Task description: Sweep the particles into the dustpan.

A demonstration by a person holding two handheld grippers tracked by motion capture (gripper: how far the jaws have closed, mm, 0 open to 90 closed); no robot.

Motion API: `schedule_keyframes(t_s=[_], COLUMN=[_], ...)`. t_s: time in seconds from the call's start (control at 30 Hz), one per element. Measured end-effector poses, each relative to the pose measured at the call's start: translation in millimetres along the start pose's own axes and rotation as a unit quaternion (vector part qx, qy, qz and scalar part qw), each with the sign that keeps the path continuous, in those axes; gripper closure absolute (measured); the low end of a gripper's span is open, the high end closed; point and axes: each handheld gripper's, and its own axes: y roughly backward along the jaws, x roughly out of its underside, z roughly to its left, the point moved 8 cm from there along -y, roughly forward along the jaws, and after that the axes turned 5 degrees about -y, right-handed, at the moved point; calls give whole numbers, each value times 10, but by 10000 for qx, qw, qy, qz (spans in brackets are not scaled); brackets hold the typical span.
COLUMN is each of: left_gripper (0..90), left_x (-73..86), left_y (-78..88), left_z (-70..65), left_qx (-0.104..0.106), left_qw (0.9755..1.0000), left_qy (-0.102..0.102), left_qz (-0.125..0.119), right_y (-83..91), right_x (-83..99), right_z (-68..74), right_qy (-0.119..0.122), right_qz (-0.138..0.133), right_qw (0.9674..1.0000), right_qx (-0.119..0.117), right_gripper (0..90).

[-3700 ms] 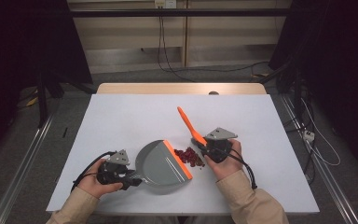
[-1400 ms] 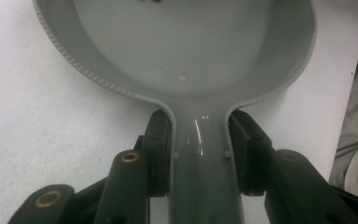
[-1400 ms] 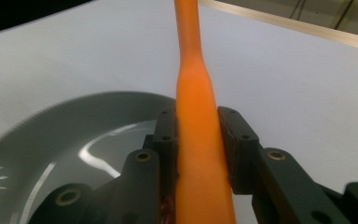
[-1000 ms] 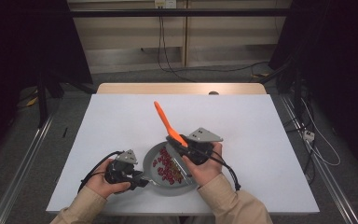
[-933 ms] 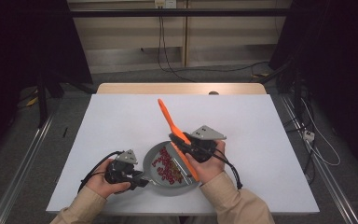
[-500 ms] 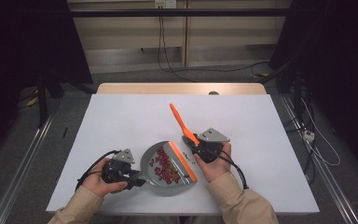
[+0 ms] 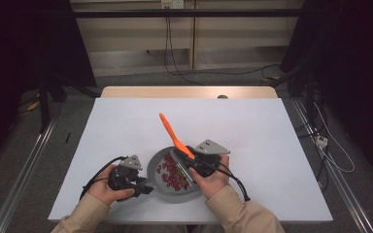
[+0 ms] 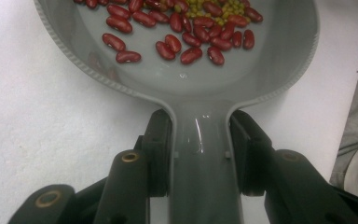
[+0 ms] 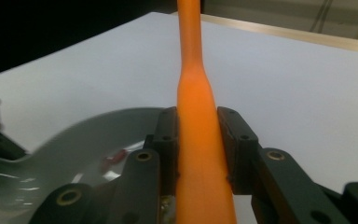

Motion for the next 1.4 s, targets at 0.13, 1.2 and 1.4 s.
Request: schedule_keyframes(t_s=[0.13,1.2,1.4], left_gripper=[628,628,628], left_x=[1,-56,-59], left_y=[0,-45,-50], left_z=[4,47,50], left_qx=[5,-80,-110], left_qw=[10000,9999,9997], left_qy=[22,123,162], left_qz=[-36,-86,-124], right_y=[3,-79,-32], right_x=[-50,-15,-80], right_z=[60,-292,-158], right_qy=[188,-50,-197], right_qz=[-82,-100,-173], right_qw=[9998,9998,9995], right_qx=[-62,144,-177], right_gripper=[710,709,710])
